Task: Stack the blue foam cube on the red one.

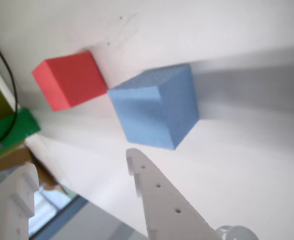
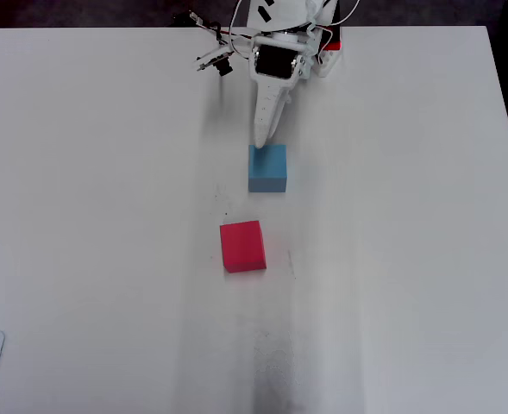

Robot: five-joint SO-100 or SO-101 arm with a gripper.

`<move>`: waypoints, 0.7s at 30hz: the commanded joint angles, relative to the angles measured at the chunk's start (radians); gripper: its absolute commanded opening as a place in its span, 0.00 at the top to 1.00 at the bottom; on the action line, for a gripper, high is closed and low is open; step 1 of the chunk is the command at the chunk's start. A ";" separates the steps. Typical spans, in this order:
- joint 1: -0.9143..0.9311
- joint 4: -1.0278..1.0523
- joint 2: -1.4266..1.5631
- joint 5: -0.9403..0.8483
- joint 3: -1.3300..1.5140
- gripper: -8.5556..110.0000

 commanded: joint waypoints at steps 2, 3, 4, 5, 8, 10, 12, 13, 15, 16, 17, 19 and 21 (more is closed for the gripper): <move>-0.006 0.064 -0.117 -0.026 -0.227 0.72; -0.011 0.103 -0.172 -0.034 -0.293 0.71; -0.012 0.140 -0.235 -0.044 -0.359 0.71; -0.015 0.178 -0.301 -0.064 -0.426 0.70; -0.006 0.213 -0.482 -0.126 -0.592 0.69; 0.011 0.238 -0.591 -0.164 -0.686 0.69; 0.031 0.262 -0.680 -0.209 -0.752 0.69; 0.041 0.273 -0.718 -0.229 -0.778 0.69; 0.064 0.284 -0.792 -0.261 -0.816 0.69; 0.075 0.290 -0.824 -0.278 -0.833 0.69; 0.086 0.302 -0.856 -0.296 -0.847 0.68; 0.104 0.339 -0.919 -0.336 -0.873 0.68; 0.118 0.383 -0.966 -0.371 -0.896 0.68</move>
